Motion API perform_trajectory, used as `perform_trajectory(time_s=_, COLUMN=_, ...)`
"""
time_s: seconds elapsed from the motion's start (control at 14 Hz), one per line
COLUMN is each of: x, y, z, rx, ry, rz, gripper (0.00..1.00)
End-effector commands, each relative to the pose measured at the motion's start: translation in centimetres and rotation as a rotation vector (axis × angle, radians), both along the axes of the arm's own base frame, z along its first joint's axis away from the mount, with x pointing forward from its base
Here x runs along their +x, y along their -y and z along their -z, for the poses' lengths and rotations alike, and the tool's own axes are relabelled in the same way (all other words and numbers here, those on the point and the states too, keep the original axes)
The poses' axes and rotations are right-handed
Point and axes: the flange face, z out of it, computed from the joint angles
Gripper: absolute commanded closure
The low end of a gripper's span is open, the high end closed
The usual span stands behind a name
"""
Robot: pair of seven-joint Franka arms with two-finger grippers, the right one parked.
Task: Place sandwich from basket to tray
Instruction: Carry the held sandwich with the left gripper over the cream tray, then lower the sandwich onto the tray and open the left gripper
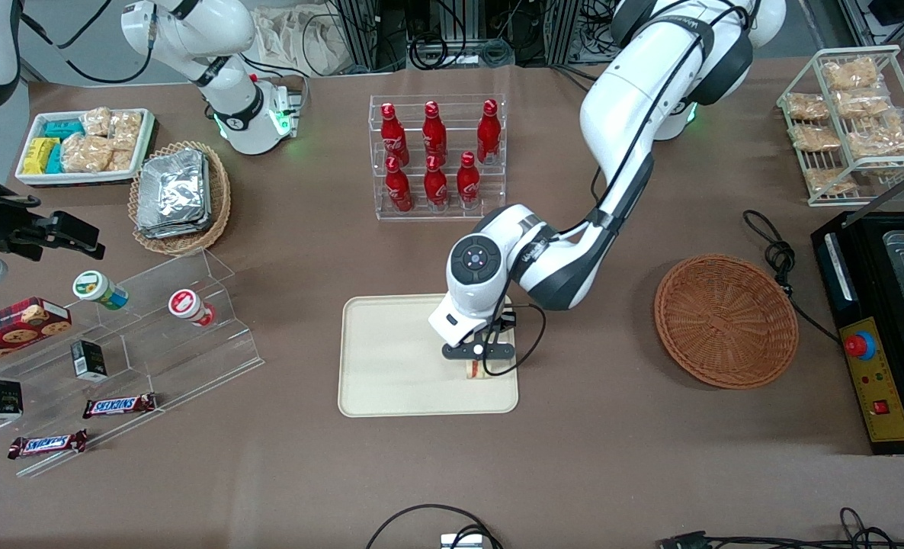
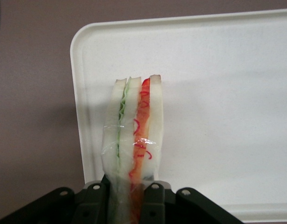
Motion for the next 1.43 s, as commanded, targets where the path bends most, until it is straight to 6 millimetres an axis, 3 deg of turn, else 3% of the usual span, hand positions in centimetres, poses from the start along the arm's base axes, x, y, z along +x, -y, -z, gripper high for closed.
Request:
perform_trajectory(time_s=0.0, x=0.3, y=0.6, z=1.1, rx=0.013, ry=0.012, rz=0.0, gripper=0.73)
perform_trajectory(time_s=0.36, x=-0.1, y=1.0, z=2.8, rx=0.014, ry=0.003, rz=0.002, gripper=0.69)
perform_trajectory(time_s=0.43, x=-0.1, y=0.9, z=3.0, rx=0.016, ry=0.001, rz=-0.002, gripper=0.61)
perform_trajectory(time_s=0.5, x=-0.1, y=0.9, z=3.1, rx=0.015, ry=0.002, rz=-0.005, gripper=0.38)
perform_trajectory(time_s=0.57, x=-0.1, y=1.1, z=3.1, rx=0.012, ry=0.006, rz=-0.002, gripper=0.06)
perform_trajectory(time_s=0.64, x=-0.1, y=1.1, z=3.1, rx=0.016, ry=0.012, rz=-0.008, gripper=0.0)
perform_trajectory(time_s=0.79, x=0.3, y=0.8, z=2.3, rx=0.02, ry=0.034, rz=-0.037, gripper=0.0)
perform_trajectory(time_s=0.93, x=1.1, y=0.3, z=0.3, rx=0.007, ry=0.056, rz=-0.051, gripper=0.0)
perform_trajectory(time_s=1.29, x=3.6, y=-2.7, z=-7.8, rx=-0.033, ry=0.133, rz=-0.139, gripper=0.0)
perform_trajectory(time_s=1.36, x=4.9, y=-5.1, z=-9.6, rx=-0.027, ry=0.135, rz=-0.182, gripper=0.0)
